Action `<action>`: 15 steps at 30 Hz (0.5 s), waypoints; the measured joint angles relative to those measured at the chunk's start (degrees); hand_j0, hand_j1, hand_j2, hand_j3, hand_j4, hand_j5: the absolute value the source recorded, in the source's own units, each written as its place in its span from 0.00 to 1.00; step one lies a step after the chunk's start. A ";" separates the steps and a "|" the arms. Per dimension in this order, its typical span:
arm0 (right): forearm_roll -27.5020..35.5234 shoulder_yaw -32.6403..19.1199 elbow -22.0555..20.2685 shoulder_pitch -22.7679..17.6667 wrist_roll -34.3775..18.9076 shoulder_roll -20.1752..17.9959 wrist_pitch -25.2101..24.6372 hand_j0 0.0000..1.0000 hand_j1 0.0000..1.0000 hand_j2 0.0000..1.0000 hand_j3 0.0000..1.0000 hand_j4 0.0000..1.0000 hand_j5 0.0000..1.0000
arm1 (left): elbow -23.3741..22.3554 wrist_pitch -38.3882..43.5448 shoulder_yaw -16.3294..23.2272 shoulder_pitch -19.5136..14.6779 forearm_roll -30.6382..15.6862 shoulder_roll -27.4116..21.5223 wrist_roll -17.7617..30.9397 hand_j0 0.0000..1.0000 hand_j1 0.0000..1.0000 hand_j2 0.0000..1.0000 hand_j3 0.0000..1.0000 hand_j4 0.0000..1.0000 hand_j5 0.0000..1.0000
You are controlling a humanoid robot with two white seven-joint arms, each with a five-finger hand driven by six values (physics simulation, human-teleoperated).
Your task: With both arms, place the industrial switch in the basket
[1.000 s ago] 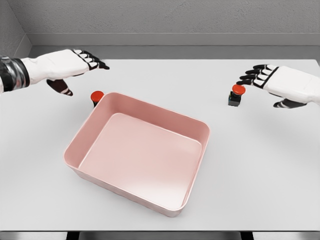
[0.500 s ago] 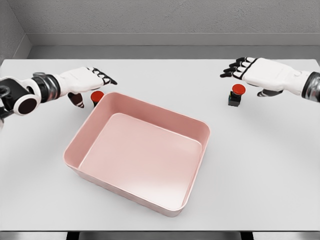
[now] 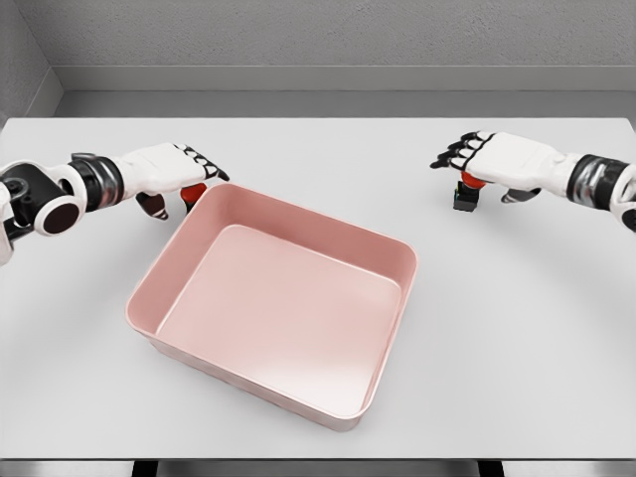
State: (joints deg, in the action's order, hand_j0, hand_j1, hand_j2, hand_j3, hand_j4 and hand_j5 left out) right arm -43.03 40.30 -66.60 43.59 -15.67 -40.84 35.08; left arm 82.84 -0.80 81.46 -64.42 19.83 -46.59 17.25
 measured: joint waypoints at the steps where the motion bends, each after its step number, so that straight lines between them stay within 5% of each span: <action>1: -0.04 0.03 0.05 0.00 0.00 0.31 0.00 1.00 1.00 1.00 1.00 1.00 1.00 | 0.01 0.00 0.01 -0.09 0.04 0.02 0.00 0.87 0.87 0.87 0.87 0.87 0.87; 15: -2.40 0.03 3.37 0.79 -0.16 2.39 0.00 1.00 1.00 1.00 1.00 1.00 1.00 | 0.32 -0.17 0.07 0.00 0.41 0.51 0.00 0.76 0.76 0.76 0.76 0.76 0.76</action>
State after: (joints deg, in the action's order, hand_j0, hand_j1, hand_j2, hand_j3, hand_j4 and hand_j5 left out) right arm -45.43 40.33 -63.23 44.38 -15.83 -38.45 35.08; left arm 83.16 -0.96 81.53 -64.42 20.24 -46.08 17.25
